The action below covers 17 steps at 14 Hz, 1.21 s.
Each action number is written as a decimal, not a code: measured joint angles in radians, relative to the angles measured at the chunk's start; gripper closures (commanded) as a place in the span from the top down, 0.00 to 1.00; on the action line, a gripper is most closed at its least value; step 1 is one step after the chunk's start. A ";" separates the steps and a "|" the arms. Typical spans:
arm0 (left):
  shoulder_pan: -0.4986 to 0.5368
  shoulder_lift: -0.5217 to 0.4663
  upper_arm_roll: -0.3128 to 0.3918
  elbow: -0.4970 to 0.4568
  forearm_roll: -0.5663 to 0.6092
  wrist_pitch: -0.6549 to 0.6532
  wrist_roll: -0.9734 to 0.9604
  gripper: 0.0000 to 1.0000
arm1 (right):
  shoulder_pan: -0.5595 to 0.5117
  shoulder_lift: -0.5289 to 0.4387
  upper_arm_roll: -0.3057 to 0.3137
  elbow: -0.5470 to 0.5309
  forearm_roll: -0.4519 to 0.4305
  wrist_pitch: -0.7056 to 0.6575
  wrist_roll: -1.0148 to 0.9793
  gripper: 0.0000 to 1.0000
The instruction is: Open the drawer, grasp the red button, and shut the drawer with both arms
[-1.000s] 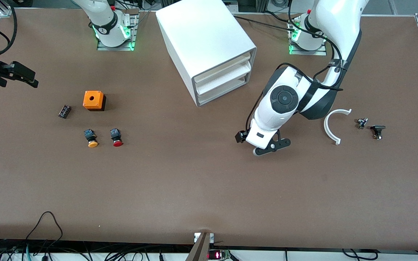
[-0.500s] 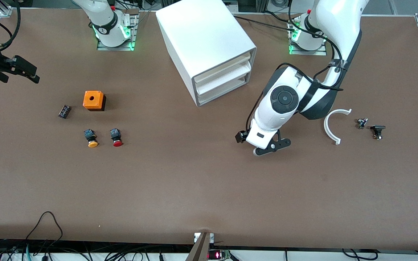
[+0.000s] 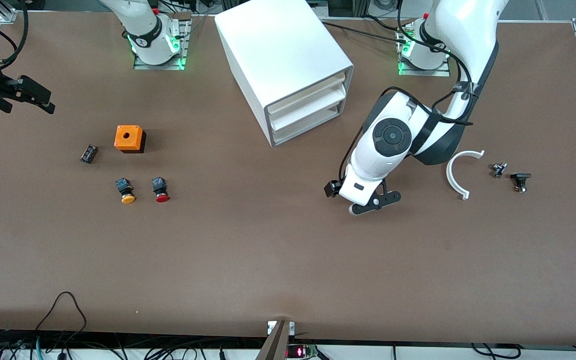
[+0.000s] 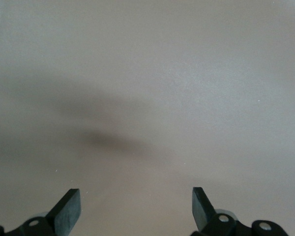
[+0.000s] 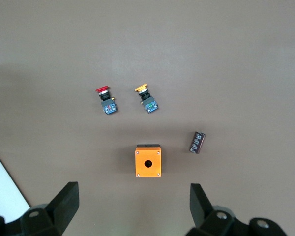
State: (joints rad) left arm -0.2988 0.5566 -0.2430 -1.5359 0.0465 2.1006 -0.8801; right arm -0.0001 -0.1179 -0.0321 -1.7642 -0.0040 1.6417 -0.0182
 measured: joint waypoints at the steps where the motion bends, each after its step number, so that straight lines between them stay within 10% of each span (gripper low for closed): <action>1: 0.000 0.000 0.000 0.000 0.000 0.000 0.000 1.00 | 0.000 0.000 0.000 0.000 0.000 0.000 0.000 1.00; 17: 0.046 -0.019 0.001 0.012 0.000 -0.028 0.091 1.00 | 0.000 0.000 0.000 0.000 0.000 -0.003 0.000 1.00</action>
State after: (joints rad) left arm -0.2528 0.5374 -0.2424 -1.5240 0.0464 2.0728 -0.7887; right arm -0.0001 -0.1180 -0.0323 -1.7643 -0.0037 1.6389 -0.0181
